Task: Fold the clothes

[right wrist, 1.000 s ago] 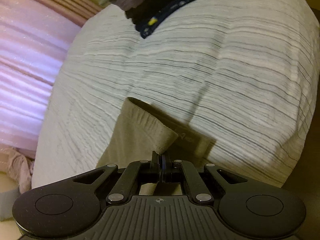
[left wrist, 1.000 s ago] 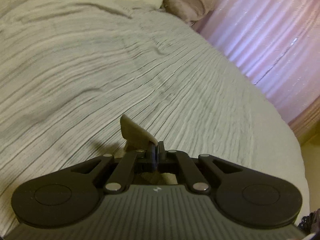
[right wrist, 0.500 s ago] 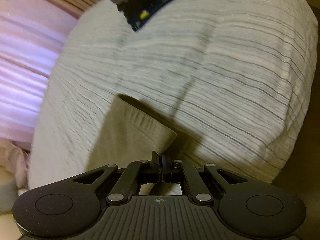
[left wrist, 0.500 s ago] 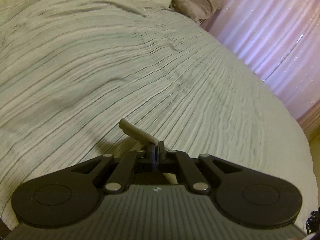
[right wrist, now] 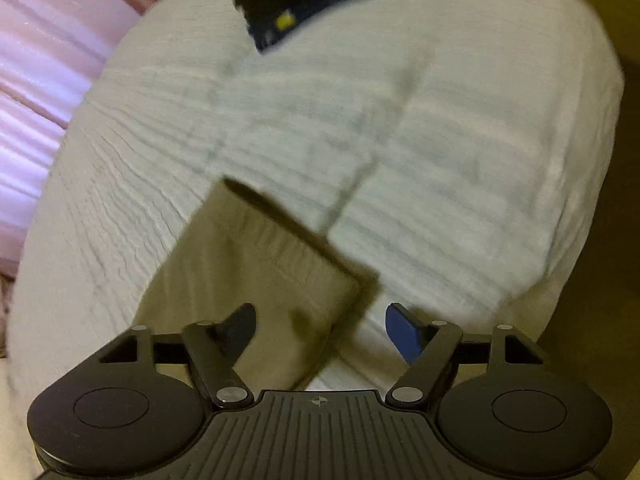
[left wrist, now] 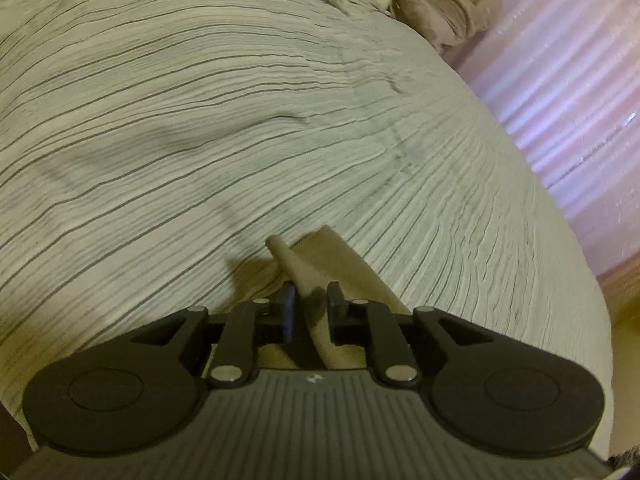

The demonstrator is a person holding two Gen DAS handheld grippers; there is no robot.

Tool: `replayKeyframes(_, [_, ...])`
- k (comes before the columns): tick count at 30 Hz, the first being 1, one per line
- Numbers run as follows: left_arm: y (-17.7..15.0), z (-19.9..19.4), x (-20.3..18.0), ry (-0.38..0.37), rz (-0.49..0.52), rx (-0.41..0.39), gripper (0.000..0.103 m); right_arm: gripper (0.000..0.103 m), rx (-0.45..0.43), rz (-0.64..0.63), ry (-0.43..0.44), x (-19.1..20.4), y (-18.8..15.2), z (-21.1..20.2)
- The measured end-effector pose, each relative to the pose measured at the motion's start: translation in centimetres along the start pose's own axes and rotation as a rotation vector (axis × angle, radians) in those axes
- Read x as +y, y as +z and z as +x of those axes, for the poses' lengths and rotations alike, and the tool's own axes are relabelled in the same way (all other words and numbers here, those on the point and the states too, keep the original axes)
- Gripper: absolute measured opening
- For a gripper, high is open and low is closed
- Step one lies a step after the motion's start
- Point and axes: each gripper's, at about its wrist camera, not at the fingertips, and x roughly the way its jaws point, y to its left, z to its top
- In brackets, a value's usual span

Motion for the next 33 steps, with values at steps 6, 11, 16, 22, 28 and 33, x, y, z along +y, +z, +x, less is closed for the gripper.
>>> replayKeyframes(6, [-0.4, -0.8, 0.7, -0.011, -0.044, 0.016, 0.015, 0.051, -0.091, -0.587, 0.058, 9.8, -3.2, -2.4])
replayKeyframes(11, [-1.7, -1.9, 0.4, -0.041, -0.062, 0.037, 0.015, 0.038, 0.008, -1.311, 0.307, 21.1, -15.0, -1.7])
replayKeyframes(16, [-3.5, -3.6, -0.3, -0.032, -0.019, 0.075, 0.017, 0.038, 0.028, -1.696, 0.563, 26.1, -26.2, -1.4])
replayKeyframes(22, [-5.4, -4.1, 0.5, -0.066, -0.096, 0.124, 0.018, 0.038, -0.034, -2.05, 0.612, 26.1, -33.1, -0.4])
replayKeyframes(28, [-6.0, -3.3, 1.3, -0.081, -0.152, 0.143, 0.018, 0.033, -0.09, -2.202, 0.464, 25.3, -34.3, 1.6])
replayKeyframes(33, [-5.6, -3.0, 1.3, -0.094, -0.172, 0.14, 0.018, 0.033, -0.098, -2.251, 0.422, 25.1, -34.6, 2.7])
